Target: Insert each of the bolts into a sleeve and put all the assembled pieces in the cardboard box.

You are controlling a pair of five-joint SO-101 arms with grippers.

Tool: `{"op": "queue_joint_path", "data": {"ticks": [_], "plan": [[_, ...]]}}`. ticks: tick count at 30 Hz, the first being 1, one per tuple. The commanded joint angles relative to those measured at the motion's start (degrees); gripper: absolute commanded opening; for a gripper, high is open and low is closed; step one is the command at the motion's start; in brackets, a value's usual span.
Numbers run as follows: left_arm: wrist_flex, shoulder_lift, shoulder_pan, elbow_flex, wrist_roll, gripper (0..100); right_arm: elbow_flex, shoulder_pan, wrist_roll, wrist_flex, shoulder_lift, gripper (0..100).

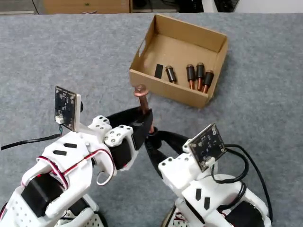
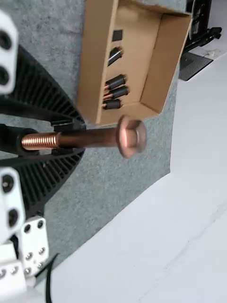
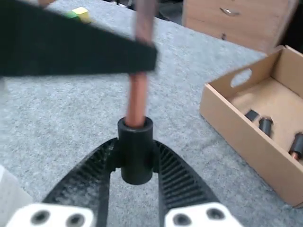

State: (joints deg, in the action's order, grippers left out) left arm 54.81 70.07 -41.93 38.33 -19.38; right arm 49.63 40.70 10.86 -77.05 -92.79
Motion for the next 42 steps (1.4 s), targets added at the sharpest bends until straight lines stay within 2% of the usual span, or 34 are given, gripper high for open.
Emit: {"op": "queue_joint_path", "data": {"ticks": [1, 8, 15, 27, 30, 35, 42], "plan": [[-0.5, 0.0, -0.8, -2.1, 0.0, 2, -2.4, 0.7, -0.9, 0.4, -0.3, 0.2], [-0.1, 0.1, -0.9, -1.9, -0.1, 2, -2.5, 0.3, -0.7, 0.4, -0.3, 0.2], [5.6, 0.1, -1.0, -4.6, -0.1, 2, -3.0, -1.2, -0.5, 0.3, -0.3, 0.2], [8.6, 0.1, -1.1, -4.8, -0.2, 2, -3.5, -1.3, -0.8, 0.2, -0.4, 0.2], [13.2, 0.1, -4.7, -5.1, -0.2, 2, -5.3, -2.0, -0.9, 0.2, -0.3, 0.2], [13.8, 0.1, -6.2, -6.1, 0.3, 3, -5.3, -2.4, -0.9, -0.4, -0.3, 0.2], [15.1, 0.0, -6.5, -6.2, 0.3, 26, -5.3, -2.4, -0.9, -1.1, -0.4, 0.2]]}}
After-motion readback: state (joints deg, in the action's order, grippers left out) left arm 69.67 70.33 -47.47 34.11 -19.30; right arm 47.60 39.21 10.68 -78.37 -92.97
